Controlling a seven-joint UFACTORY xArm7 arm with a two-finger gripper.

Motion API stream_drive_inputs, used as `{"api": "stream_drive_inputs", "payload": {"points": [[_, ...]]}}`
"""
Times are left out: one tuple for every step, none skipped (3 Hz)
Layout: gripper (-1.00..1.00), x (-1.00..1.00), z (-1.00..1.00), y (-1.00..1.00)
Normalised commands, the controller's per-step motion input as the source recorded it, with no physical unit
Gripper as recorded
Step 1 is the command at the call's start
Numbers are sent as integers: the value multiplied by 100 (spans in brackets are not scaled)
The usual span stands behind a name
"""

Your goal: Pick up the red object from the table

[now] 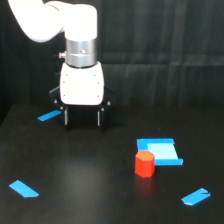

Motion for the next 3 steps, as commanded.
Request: {"api": "stream_drive_inputs", "payload": {"points": [[91,96,-24,-69],[99,96,-38,-70],[97,94,-40,-65]]}}
